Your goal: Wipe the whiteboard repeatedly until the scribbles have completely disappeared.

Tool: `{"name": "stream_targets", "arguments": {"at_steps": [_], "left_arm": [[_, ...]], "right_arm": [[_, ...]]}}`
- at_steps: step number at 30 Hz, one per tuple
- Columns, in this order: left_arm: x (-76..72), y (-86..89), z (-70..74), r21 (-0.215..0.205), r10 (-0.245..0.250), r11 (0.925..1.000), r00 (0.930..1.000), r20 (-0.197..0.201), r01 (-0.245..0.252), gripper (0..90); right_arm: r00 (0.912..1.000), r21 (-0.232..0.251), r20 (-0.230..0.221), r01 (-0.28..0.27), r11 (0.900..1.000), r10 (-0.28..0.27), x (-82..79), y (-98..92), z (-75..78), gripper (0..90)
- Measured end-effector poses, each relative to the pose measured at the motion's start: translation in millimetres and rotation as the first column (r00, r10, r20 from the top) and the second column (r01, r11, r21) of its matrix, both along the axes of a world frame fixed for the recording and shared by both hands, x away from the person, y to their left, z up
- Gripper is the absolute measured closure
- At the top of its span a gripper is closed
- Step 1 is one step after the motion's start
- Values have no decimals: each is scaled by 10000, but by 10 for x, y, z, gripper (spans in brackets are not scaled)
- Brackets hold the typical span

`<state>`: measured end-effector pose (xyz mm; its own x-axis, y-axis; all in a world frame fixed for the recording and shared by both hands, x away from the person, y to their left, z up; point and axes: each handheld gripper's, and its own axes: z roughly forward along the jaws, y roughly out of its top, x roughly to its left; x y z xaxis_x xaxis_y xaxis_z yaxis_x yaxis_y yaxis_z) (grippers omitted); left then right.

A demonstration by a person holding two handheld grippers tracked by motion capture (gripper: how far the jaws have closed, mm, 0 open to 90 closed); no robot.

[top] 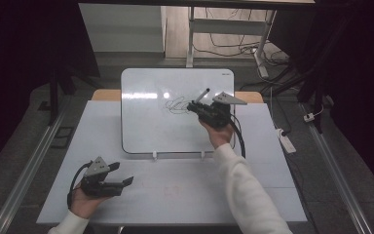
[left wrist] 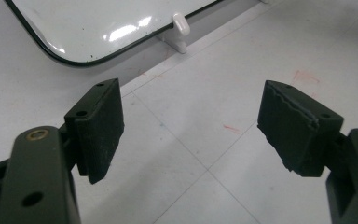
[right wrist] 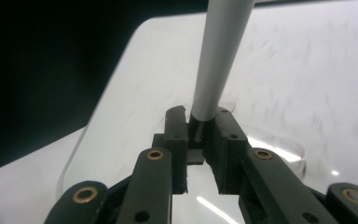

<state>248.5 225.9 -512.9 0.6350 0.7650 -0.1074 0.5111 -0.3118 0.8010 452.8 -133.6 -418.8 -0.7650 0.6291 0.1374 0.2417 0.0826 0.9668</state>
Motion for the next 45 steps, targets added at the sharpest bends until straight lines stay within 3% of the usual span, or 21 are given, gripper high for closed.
{"name": "stream_targets", "arguments": {"at_steps": [3,6,11,16,18,21,23,24,26,28,29,31,33,35,37,39,41,42,43,44,45], "left_arm": [[4,8,-9,4,15,10000,10000,-1,-15,230],[6,28,-13,-26,21,10000,10000,29,-21,230],[17,50,-20,-67,42,10000,10000,41,-41,231],[27,53,-26,-64,49,10000,10000,34,-49,231],[25,51,-25,-48,59,10000,10000,44,-58,231],[21,47,-25,-29,63,10000,10000,54,-63,231],[23,47,-26,-39,63,10000,10000,51,-63,231],[29,50,-27,-50,62,10000,10000,54,-61,231],[32,52,-28,-61,72,10000,10000,47,-72,231],[33,56,-29,-66,94,9999,10000,34,-94,231],[29,58,-28,-53,92,9999,9999,41,-92,231],[13,61,-25,-61,98,9999,9999,107,-97,232],[14,63,-24,-70,94,9999,9999,107,-93,232],[25,67,-27,-93,81,9999,9999,91,-80,233],[35,68,-31,-81,85,9999,9999,75,-85,233],[33,68,-31,-79,78,9999,9999,73,-78,233],[22,67,-26,-75,91,9999,9999,99,-90,233],[20,67,-25,-71,92,9999,9999,118,-91,234],[21,66,-24,-77,94,9999,9999,124,-93,233],[24,66,-25,-80,87,9999,9999,124,-86,234],[31,66,-28,-71,85,9999,9999,119,-84,234]], "right_arm": [[9997,-85,27,244,9997,-243,130,90,32,779],[9963,-470,237,841,9953,-831,308,216,75,779],[9940,-722,215,1081,9915,-1069,408,294,43,779],[9982,-739,-3,591,9955,-593,393,408,-46,779],[9988,-936,99,483,9944,-475,384,425,-48,779],[9929,-628,276,1172,9911,-1156,427,337,-4,779],[9914,-488,280,1288,9905,-1275,437,318,3,779],[9925,-511,271,1206,9914,-1193,411,363,-28,779],[9990,-815,190,421,9958,-407,359,488,-93,779],[9993,-1075,310,237,9939,-205,331,539,-108,779],[9987,-1218,452,300,9921,-246,334,528,-90,779],[9940,-931,540,1000,9906,-953,375,405,-50,779],[9914,-774,511,1244,9892,-1207,394,347,-37,779],[9929,-840,548,1102,9903,-1059,358,360,-57,779],[9985,-1230,465,344,9918,-289,317,445,-111,779],[9985,-1415,523,237,9897,-164,323,437,-104,779],[9953,-923,499,870,9919,-826,369,347,-68,779],[9953,-923,499,870,9919,-826,369,347,-68,779],[9927,-531,355,1170,9917,-1152,389,308,-58,779],[9933,-620,375,1113,9918,-1092,365,345,-73,779],[9970,-889,356,719,9934,-690,335,413,-98,779]]}}
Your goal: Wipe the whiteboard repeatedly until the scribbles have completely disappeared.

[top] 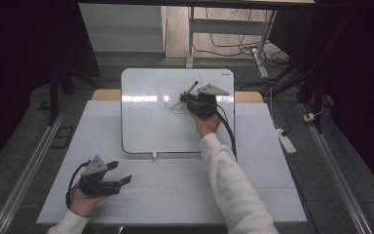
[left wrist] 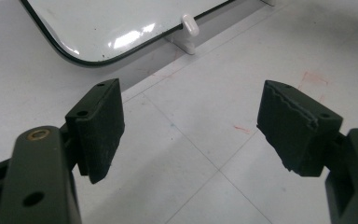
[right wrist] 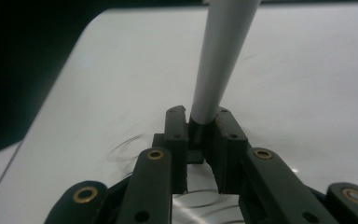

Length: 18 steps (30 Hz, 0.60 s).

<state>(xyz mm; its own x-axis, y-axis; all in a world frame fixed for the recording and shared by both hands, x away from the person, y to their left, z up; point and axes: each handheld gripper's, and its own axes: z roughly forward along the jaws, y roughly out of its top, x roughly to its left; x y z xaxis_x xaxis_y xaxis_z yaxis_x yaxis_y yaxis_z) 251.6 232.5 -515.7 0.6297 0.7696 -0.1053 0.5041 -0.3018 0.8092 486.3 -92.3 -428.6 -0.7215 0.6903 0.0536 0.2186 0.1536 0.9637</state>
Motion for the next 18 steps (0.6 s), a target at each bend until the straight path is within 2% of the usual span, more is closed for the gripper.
{"name": "stream_targets", "arguments": {"at_steps": [1,2,4,5,6,8,10,12,13,14,15,16,17,18], "left_arm": [[6,0,-3,-1,6,10000,10000,-19,-6,234],[9,1,-5,3,13,10000,10000,-37,-13,234],[7,1,-5,19,18,10000,10000,-40,-17,234],[1,2,-3,23,15,10000,10000,-19,-15,234],[-5,3,0,9,21,10000,10000,-6,-21,234],[-8,7,2,7,43,10000,10000,29,-43,234],[2,10,-3,-21,55,10000,10000,-2,-55,234],[9,15,-6,-49,53,10000,10000,-24,-53,234],[9,17,-7,-61,52,10000,10000,-24,-53,234],[7,19,-6,-64,55,10000,10000,-18,-55,234],[5,19,-6,-64,57,10000,10000,-14,-57,235],[4,18,-5,-64,58,10000,10000,-10,-58,234],[2,16,-4,-51,60,10000,10000,-3,-60,235],[1,14,-3,-52,49,10000,10000,7,-49,235]], "right_arm": [[10000,0,0,0,10000,0,0,0,0,779],[9967,-591,-22,-814,9949,814,-70,157,-64,779],[9953,-733,5,-966,9926,969,-76,217,-69,779],[9965,-500,24,-828,9953,830,-44,201,-51,779],[9965,-500,24,-828,9953,830,-44,201,-51,779],[10000,260,67,51,9996,-53,51,124,23,779],[10000,209,43,-14,9998,13,41,182,20,779],[9965,-388,55,-831,9958,834,-20,311,-30,779],[9965,-388,55,-831,9958,834,-20,311,-30,779],[9935,-785,174,-1112,9907,1129,-44,361,-48,779],[9929,-1009,299,-1115,9886,1150,-46,373,-42,779],[9967,-495,305,-731,9961,747,27,315,8,779],[9989,-83,254,-390,9992,392,68,270,39,779],[9989,-83,254,-390,9992,392,68,270,39,779]]}}
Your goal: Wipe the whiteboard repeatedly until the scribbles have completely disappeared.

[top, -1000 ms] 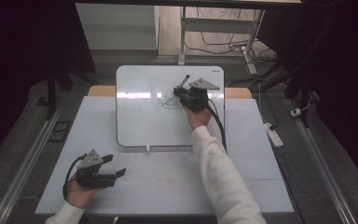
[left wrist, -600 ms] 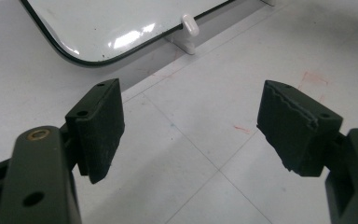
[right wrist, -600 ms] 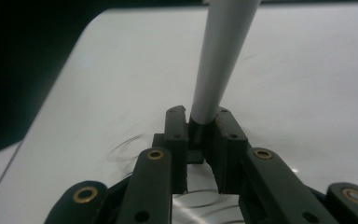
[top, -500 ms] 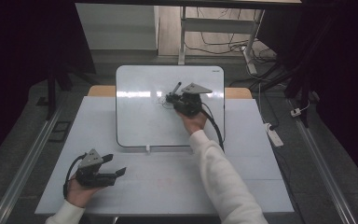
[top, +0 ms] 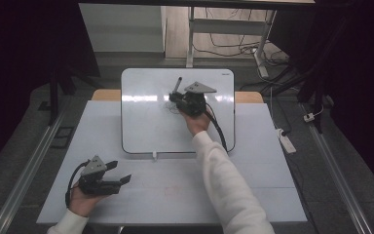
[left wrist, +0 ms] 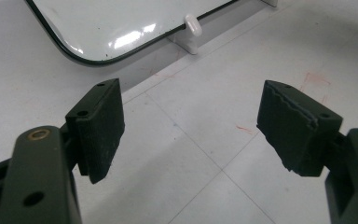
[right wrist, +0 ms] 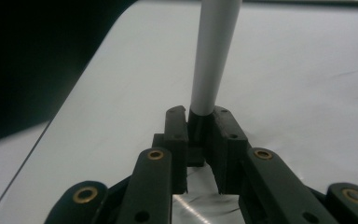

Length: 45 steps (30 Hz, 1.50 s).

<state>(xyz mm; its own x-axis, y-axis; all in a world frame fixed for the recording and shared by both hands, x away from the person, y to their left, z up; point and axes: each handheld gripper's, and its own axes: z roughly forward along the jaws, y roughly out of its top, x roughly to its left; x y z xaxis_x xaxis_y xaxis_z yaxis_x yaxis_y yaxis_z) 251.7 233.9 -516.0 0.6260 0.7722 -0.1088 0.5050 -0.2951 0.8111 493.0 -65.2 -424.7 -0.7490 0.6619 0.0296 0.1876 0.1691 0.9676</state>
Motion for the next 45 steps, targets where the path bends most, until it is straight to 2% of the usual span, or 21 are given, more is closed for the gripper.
{"name": "stream_targets", "arguments": {"at_steps": [1,5,7,9,10,11,14,15,19,22,24,29,30,33,35,37,39,40,41,43,45], "left_arm": [[0,-2,1,-2,-13,10000,10000,10,13,235],[11,3,-6,-26,-11,10000,10000,-16,11,235],[10,5,-6,-32,-5,10000,10000,-20,5,235],[-2,2,0,-16,-16,10000,10000,16,16,235],[-7,1,3,11,-37,10000,10000,36,37,235],[-8,-1,4,24,-44,10000,10000,53,44,235],[5,-2,-1,-3,-46,10000,10000,28,46,235],[10,-1,-4,-11,-37,10000,10000,19,37,235],[0,7,-1,-1,-12,10000,10000,23,12,235],[-14,14,4,-2,21,10000,9999,109,-21,236],[-3,17,2,-12,2,10000,10000,92,-2,236],[12,14,-8,2,-10,10000,10000,26,10,237],[4,13,-5,4,11,10000,10000,38,-11,237],[-1,11,1,10,10,10000,10000,82,-10,237],[7,9,-4,8,1,10000,10000,66,-1,237],[18,13,-11,20,-11,10000,10000,30,11,238],[20,16,-12,29,9,10000,10000,13,-9,238],[15,14,-11,21,21,10000,10000,26,-21,238],[10,11,-8,25,22,10000,10000,47,-22,238],[5,8,-4,26,9,10000,10000,74,-9,238],[12,9,-8,22,6,10000,10000,62,-6,238]], "right_arm": [[9997,300,-139,188,9994,-184,31,-23,16,779],[9930,-532,-451,-1117,9923,1094,-95,185,-104,779],[9915,-709,-428,-1254,9896,1226,-123,207,-124,779],[9929,-657,-381,-1146,9912,1123,-95,162,-101,779],[9995,-202,-110,-290,9994,288,-36,54,-42,779],[9999,39,-107,-37,10000,37,-15,12,-25,779],[9998,243,-201,-48,9997,53,-44,28,-59,779],[9957,-292,-220,-909,9954,903,-131,158,-155,779],[9898,-874,-18,-1419,9860,1423,-195,236,-199,780],[9982,-313,156,-567,9979,572,-105,84,-134,780],[9991,-102,132,-403,9991,405,-96,39,-126,780],[9888,-1145,153,-1457,9827,1484,-224,152,-219,780],[9903,-954,107,-1369,9860,1385,-191,109,-199,779],[9995,-68,205,-256,9996,257,-77,-69,-111,780],[9993,-107,240,-277,9996,279,-98,-61,-121,780],[9932,-795,195,-1125,9905,1144,-170,39,-176,780],[9882,-1329,366,-1424,9808,1485,-190,67,-184,780],[9953,-797,384,-852,9932,885,-113,-20,-125,780],[9953,-797,384,-852,9932,885,-113,-20,-125,780],[9990,-81,355,-259,9996,262,-20,-120,-60,780],[9992,-16,338,-209,9998,210,-11,-114,-59,780]]}}
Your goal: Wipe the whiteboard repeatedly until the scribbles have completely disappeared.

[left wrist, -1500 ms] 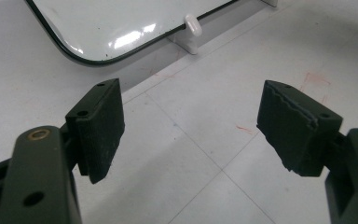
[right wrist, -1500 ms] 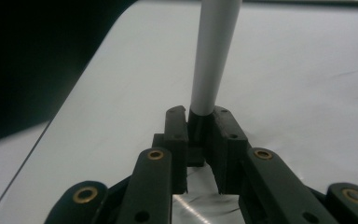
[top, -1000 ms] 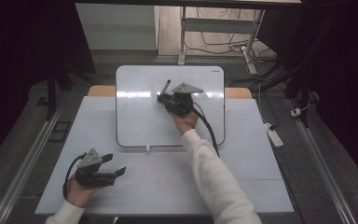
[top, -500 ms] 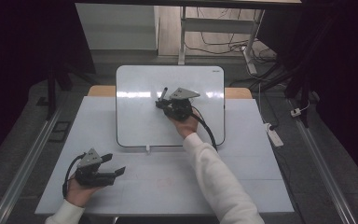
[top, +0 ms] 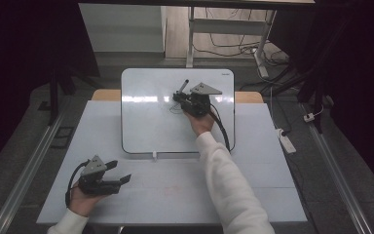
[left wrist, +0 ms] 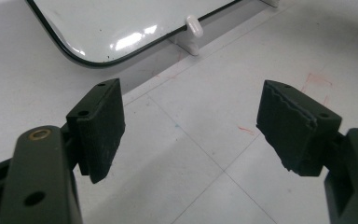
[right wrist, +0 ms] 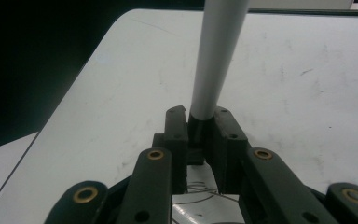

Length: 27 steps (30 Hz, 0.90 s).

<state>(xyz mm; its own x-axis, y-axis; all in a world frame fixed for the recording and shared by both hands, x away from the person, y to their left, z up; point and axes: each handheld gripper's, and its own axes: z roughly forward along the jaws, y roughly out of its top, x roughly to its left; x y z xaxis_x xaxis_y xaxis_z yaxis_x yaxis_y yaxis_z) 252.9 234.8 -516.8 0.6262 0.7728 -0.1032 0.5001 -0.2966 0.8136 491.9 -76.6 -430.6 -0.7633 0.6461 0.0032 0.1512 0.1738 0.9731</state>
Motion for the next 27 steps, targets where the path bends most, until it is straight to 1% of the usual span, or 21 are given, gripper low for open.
{"name": "stream_targets", "arguments": {"at_steps": [1,2,3,4,5,6,7,9,10,11,13,15,16,17,19,20,21,23,25,26,27], "left_arm": [[7,2,-3,5,-6,10000,10000,-14,6,238],[13,4,-7,6,6,10000,10000,-36,-6,238],[17,5,-10,2,14,10000,10000,-52,-14,238],[17,4,-11,3,18,10000,10000,-58,-18,238],[13,3,-9,36,10,10000,10000,-50,-9,238],[7,1,-6,44,-3,10000,10000,-33,3,238],[-1,0,-2,41,4,10000,10000,-9,-4,238],[-10,3,3,16,-6,10000,10000,26,6,239],[-8,6,3,2,-1,10000,10000,30,1,239],[-2,9,0,-2,-2,10000,10000,25,2,240],[12,10,-7,-16,-11,10000,10000,-33,11,241],[13,4,-9,24,-33,10000,10000,-31,33,240],[8,0,-7,47,-45,10000,10000,-24,45,241],[1,-5,-3,63,-52,10000,10000,-2,52,241],[-9,-8,4,56,-51,10000,10000,46,50,241],[-9,-8,5,35,-40,10000,10000,51,40,241],[-5,-7,4,24,-25,10000,10000,38,25,241],[9,-6,-3,47,-27,10000,10000,-8,27,241],[10,-7,-8,61,-24,10000,10000,-38,24,241],[4,-7,-6,80,-23,10000,10000,-28,23,241],[-3,-5,-3,84,-23,10000,10000,4,23,241]], "right_arm": [[9974,-427,-91,-721,9965,718,-64,97,-58,779],[9935,-757,-127,-1138,9906,1132,-104,156,-92,780],[9935,-757,-127,-1138,9906,1132,-104,156,-92,780],[9905,-1142,-33,-1373,9839,1378,-122,192,-105,780],[9905,-1142,-33,-1373,9839,1378,-122,192,-105,780],[9962,-626,-52,-876,9942,874,-62,120,-61,780],[9962,-626,-52,-876,9942,874,-62,120,-61,780],[9993,-132,-74,-358,9993,357,-27,49,-37,780],[9993,-132,-74,-358,9993,357,-27,49,-37,780],[9987,-363,-96,-510,9980,507,-63,71,-51,780],[9929,-881,-289,-1175,9892,1153,-162,132,-133,780],[9912,-1282,-90,-1324,9829,1323,-220,118,-171,780],[9931,-1141,-99,-1174,9865,1171,-196,72,-154,780],[9971,-870,-29,-766,9933,766,-164,12,-125,780],[9999,-456,89,-106,9989,110,-112,-86,-76,780],[10000,-233,-32,-83,9997,82,-111,-94,-81,780],[9998,-245,-88,-169,9996,167,-137,-70,-102,779],[9952,-849,-154,-977,9916,967,-216,48,-175,780],[9924,-1406,131,-1189,9829,1220,-257,93,-189,780],[9941,-1183,91,-1060,9873,1078,-221,57,-167,780],[9980,-808,99,-609,9949,619,-179,-13,-134,780]]}}
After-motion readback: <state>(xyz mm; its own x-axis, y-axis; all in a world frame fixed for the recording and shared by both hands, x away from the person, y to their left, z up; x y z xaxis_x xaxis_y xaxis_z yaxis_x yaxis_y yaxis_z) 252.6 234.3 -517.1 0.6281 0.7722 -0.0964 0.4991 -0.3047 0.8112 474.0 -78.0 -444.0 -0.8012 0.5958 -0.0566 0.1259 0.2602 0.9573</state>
